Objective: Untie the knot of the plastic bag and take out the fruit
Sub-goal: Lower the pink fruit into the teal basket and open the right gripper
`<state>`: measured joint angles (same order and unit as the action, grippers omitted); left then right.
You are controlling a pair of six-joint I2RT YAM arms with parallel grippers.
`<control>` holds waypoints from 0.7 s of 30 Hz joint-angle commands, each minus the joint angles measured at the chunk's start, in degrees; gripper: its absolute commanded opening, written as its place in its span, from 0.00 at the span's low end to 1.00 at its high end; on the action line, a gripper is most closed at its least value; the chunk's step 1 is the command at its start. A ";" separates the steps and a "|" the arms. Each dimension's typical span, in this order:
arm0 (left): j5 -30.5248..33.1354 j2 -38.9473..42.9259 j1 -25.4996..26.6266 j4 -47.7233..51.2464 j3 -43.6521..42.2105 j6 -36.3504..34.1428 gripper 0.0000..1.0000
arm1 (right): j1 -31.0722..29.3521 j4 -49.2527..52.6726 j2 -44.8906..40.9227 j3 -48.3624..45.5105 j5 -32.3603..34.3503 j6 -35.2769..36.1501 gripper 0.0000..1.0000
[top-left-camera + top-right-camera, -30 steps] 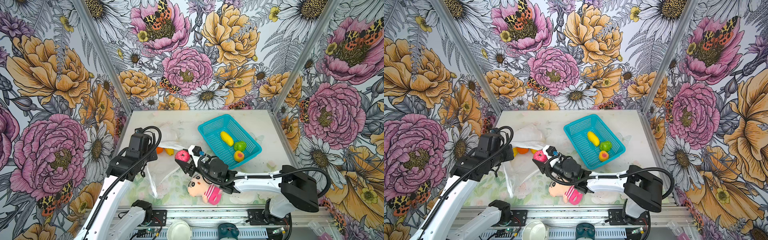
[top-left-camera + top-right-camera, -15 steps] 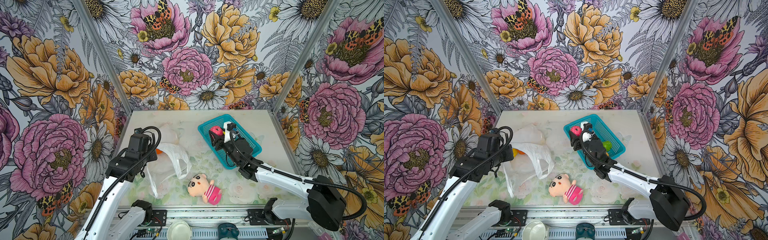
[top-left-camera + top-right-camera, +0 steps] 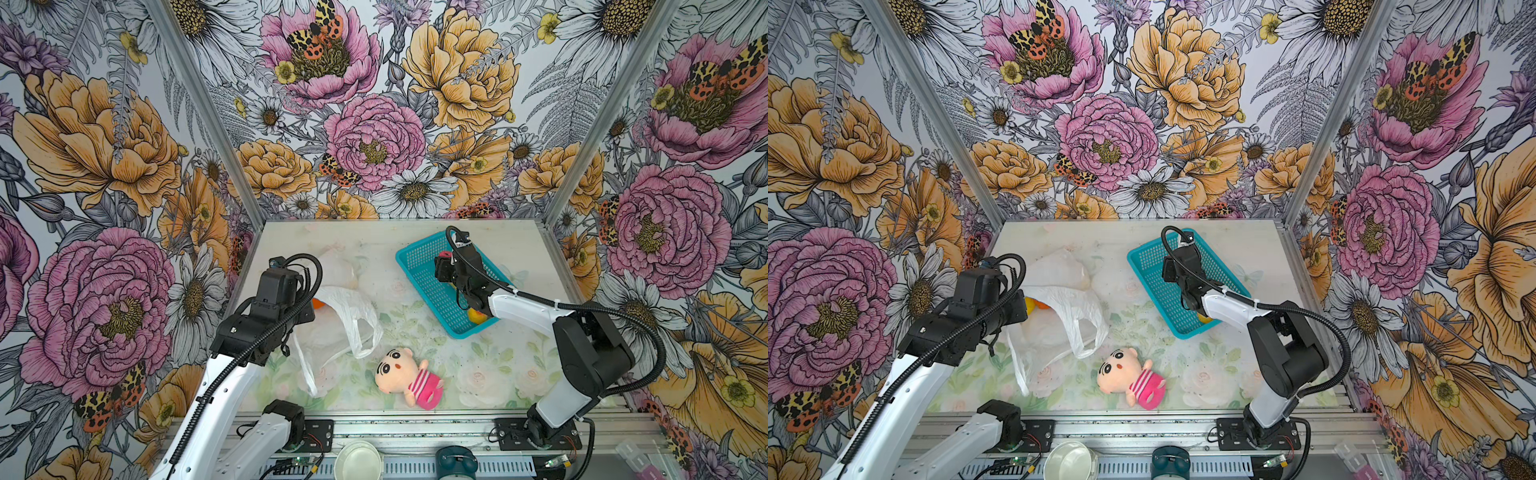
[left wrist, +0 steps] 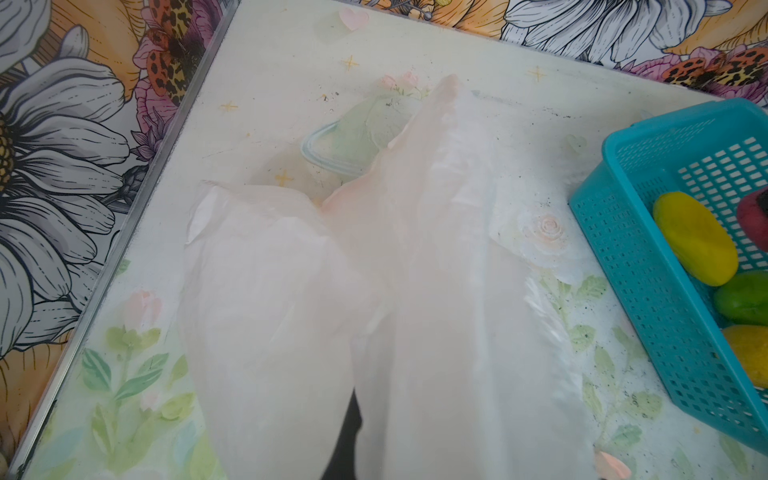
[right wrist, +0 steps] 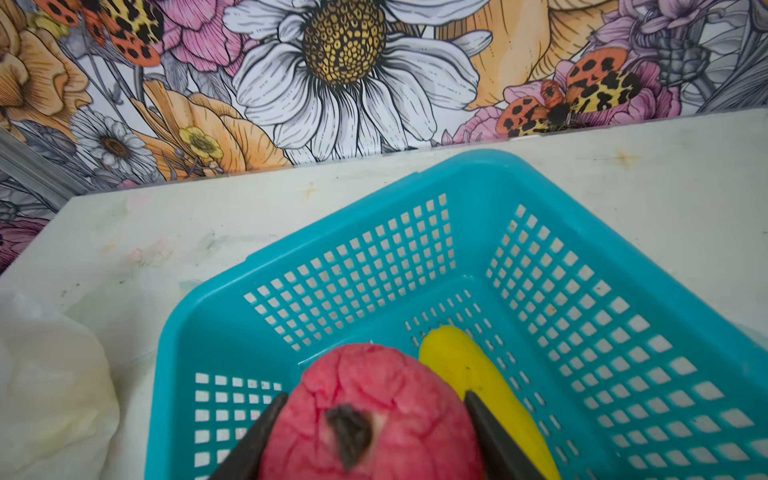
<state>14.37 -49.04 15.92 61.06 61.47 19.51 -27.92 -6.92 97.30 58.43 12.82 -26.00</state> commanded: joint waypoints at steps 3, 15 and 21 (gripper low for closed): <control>1.54 1.49 0.45 -1.03 -0.41 0.44 0.00 | -0.03 6.24 4.72 6.06 1.84 -0.29 0.32; 1.63 1.66 0.42 -1.04 -0.39 0.44 0.00 | 1.03 9.20 13.18 12.76 -0.77 -0.02 0.52; 1.58 1.66 0.41 -1.03 -0.39 0.44 0.00 | 1.12 10.00 14.70 13.91 -1.21 -0.12 0.79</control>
<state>14.57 -48.29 15.92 61.06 61.45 19.51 -27.29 2.48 111.48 70.65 12.12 -25.91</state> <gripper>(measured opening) 0.050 0.759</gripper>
